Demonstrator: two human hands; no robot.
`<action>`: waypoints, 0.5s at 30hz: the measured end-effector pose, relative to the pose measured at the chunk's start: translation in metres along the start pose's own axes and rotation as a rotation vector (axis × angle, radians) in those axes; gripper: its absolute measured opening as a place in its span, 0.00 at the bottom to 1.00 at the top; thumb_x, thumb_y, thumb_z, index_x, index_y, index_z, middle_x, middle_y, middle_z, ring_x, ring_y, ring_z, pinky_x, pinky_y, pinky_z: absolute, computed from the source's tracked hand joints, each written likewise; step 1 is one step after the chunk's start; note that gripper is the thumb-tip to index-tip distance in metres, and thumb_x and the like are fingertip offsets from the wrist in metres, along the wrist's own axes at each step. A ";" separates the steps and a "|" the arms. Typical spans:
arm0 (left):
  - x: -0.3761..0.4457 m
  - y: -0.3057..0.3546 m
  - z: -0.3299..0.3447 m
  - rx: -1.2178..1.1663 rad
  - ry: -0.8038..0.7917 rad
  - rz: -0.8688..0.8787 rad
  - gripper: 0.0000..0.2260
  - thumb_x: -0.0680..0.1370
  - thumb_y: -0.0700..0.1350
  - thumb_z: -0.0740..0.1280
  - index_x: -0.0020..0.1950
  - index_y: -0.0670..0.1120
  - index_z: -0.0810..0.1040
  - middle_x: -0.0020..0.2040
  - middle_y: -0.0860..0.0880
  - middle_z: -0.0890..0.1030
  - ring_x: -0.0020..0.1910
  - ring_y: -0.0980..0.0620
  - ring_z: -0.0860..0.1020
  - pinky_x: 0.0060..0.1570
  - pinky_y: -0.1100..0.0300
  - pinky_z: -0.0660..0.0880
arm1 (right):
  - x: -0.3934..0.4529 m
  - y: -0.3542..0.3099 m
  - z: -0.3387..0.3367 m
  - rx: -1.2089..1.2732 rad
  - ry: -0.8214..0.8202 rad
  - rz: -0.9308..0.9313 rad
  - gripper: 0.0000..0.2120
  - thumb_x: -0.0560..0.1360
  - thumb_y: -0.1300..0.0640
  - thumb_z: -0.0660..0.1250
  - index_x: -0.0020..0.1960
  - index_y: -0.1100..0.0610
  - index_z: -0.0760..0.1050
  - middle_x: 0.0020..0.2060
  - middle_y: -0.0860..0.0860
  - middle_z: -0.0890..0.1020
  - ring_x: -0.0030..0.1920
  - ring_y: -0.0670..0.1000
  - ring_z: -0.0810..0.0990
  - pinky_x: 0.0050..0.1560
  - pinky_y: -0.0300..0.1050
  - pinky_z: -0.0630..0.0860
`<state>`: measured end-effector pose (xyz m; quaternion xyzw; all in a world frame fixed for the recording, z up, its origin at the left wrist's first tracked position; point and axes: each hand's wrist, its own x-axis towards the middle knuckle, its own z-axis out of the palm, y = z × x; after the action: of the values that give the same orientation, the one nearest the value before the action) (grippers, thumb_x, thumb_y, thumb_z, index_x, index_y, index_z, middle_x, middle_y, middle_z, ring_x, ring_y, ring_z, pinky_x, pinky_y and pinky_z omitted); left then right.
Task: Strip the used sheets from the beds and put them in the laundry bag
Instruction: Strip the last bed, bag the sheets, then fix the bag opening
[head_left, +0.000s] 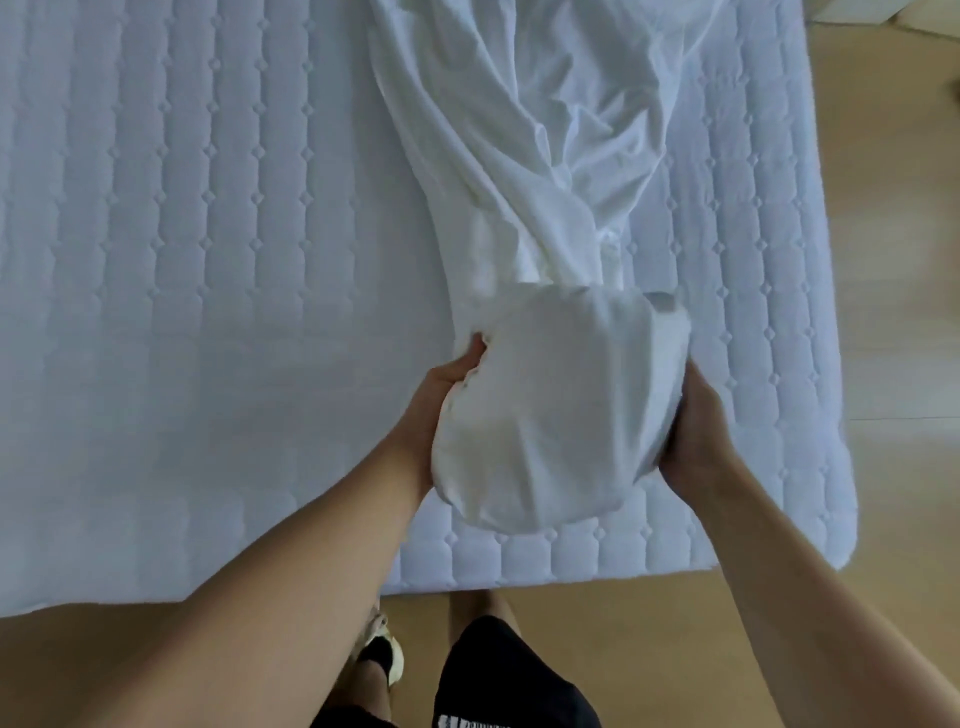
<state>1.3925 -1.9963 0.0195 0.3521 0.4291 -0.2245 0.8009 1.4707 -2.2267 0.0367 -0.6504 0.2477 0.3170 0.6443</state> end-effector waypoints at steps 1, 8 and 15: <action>0.011 -0.004 -0.015 0.148 0.128 -0.018 0.29 0.75 0.70 0.67 0.61 0.48 0.85 0.57 0.45 0.86 0.56 0.46 0.85 0.61 0.51 0.80 | 0.002 0.002 0.005 -0.073 -0.015 -0.001 0.19 0.83 0.39 0.61 0.65 0.47 0.81 0.57 0.48 0.87 0.59 0.51 0.85 0.58 0.51 0.82; -0.013 -0.010 -0.084 0.630 0.658 0.421 0.22 0.82 0.56 0.63 0.76 0.53 0.71 0.67 0.50 0.77 0.61 0.49 0.77 0.63 0.53 0.73 | 0.008 0.046 0.086 -0.710 -0.121 -0.061 0.49 0.63 0.24 0.68 0.78 0.40 0.60 0.66 0.49 0.79 0.64 0.56 0.79 0.66 0.58 0.76; -0.038 -0.044 -0.066 1.034 0.286 0.648 0.46 0.66 0.69 0.76 0.77 0.59 0.58 0.75 0.52 0.64 0.72 0.54 0.67 0.69 0.57 0.68 | 0.006 0.044 0.084 -0.759 0.003 -0.085 0.47 0.68 0.24 0.66 0.80 0.43 0.57 0.71 0.53 0.73 0.69 0.58 0.75 0.70 0.62 0.73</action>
<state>1.3080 -1.9730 0.0101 0.8329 0.2395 -0.0996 0.4889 1.4349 -2.1442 0.0049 -0.8529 0.0865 0.3581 0.3699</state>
